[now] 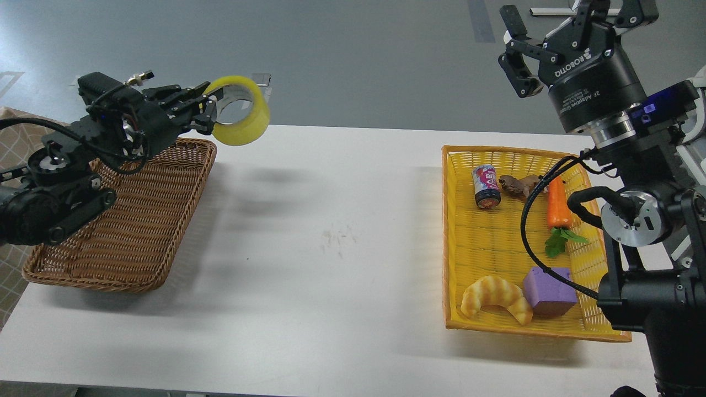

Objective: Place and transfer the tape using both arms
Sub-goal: 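Carry the tape with the left gripper over the wicker basket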

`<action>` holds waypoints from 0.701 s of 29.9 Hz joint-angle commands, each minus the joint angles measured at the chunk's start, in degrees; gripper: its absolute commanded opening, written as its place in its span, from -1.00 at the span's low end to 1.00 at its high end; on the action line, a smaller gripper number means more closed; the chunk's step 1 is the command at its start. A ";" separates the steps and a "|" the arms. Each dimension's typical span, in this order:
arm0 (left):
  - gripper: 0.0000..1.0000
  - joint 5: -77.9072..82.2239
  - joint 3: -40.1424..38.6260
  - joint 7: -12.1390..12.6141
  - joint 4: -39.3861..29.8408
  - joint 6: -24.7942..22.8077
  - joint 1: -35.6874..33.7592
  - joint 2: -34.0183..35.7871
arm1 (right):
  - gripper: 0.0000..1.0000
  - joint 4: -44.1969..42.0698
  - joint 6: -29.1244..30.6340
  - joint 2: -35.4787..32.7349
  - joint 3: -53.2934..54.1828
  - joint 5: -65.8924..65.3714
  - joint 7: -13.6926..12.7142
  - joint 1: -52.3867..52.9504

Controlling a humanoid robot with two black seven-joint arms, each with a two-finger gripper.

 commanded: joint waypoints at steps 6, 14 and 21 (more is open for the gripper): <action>-1.00 -4.16 0.06 -1.18 1.62 4.07 6.61 5.94 | 1.00 -0.01 0.01 0.08 -0.22 -0.03 -0.03 -1.06; -1.00 -4.69 -0.03 -4.87 3.54 12.82 17.33 6.39 | 1.00 -0.10 0.01 0.17 -1.01 -2.32 -0.03 -1.59; -1.00 -6.01 -0.03 -5.14 8.21 12.82 18.49 5.77 | 1.00 0.08 0.01 0.26 -0.92 -2.40 0.06 -2.29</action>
